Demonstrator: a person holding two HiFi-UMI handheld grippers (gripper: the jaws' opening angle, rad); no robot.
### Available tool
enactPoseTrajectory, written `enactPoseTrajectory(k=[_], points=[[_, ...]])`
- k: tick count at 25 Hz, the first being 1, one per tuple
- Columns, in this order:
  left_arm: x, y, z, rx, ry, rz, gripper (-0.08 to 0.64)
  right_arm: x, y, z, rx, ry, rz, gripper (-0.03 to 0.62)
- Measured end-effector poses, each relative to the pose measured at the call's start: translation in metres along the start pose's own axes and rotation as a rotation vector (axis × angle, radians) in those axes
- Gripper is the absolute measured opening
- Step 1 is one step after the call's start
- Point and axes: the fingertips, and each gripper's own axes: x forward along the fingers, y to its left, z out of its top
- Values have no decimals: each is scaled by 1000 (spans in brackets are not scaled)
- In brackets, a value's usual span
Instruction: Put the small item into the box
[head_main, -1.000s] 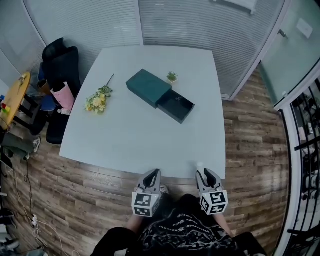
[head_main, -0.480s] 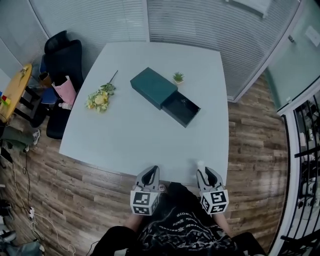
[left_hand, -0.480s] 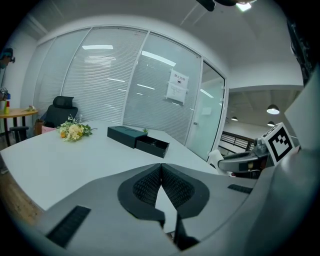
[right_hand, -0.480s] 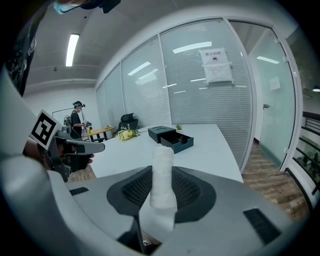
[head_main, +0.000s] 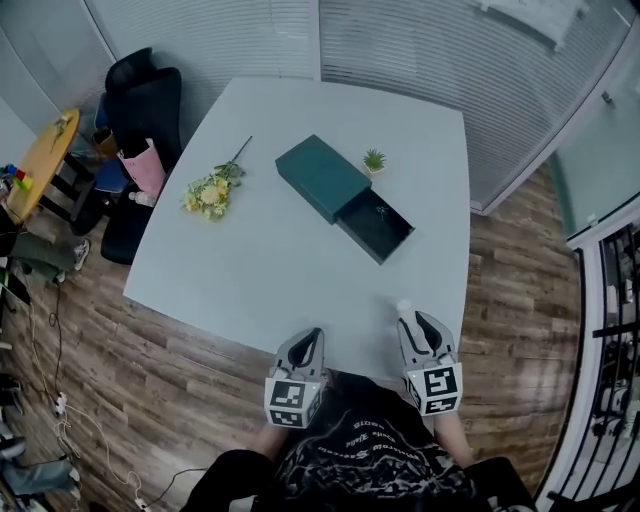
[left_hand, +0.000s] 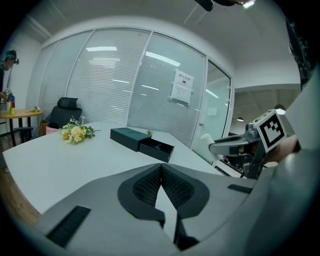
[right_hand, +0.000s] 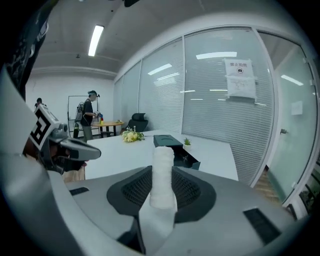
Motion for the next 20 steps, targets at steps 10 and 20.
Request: enactPoseTrajectory(k=[10,20], points=[[7,9,6,-23,-6,43,17,56,-33,69,-100,-39,35,130],[9,21,3,-45,23,81,17,117,-42,108,-274,0,134,130]])
